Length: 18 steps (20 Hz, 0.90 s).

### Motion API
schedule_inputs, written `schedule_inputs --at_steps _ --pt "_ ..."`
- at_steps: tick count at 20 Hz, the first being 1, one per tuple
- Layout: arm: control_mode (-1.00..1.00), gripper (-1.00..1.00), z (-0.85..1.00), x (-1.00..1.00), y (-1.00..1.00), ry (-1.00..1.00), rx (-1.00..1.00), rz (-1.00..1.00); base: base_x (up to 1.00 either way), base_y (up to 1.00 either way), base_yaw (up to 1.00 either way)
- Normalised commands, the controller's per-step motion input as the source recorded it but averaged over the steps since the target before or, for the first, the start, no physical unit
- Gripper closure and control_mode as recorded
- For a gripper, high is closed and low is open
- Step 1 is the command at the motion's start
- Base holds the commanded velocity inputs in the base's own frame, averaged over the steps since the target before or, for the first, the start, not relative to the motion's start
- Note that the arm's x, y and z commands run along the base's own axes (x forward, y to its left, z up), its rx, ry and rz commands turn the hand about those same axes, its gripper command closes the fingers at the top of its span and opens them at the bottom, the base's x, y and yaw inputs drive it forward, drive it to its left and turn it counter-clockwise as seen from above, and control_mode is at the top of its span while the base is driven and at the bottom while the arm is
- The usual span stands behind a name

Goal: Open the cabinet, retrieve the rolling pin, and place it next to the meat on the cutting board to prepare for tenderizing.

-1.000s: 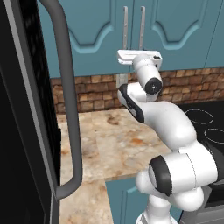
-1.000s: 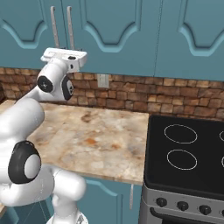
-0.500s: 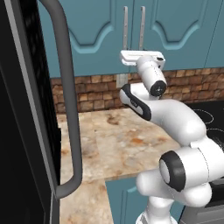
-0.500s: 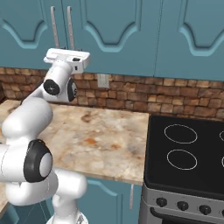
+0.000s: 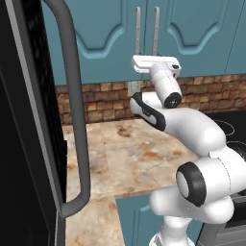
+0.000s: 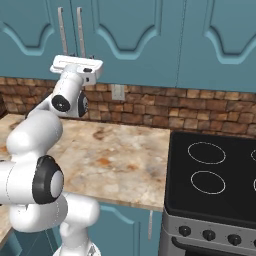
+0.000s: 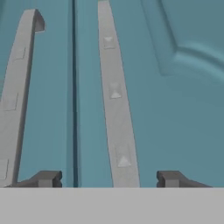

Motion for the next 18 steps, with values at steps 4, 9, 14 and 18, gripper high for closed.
schedule_inputs --at_steps 4,9,14,18 --pt "-1.0 1.0 0.09 0.18 0.0 0.0 0.0 0.0 0.0 0.0 0.0" --pt "-1.0 1.0 0.06 0.11 0.0 0.0 0.0 0.0 0.0 0.0 0.0" --pt "-1.0 1.0 0.0 -0.02 0.0 0.0 0.0 0.0 0.0 0.0 0.0" --pt "-1.0 1.0 0.0 -0.36 0.05 -0.05 0.0 0.0 0.0 0.0 0.0"
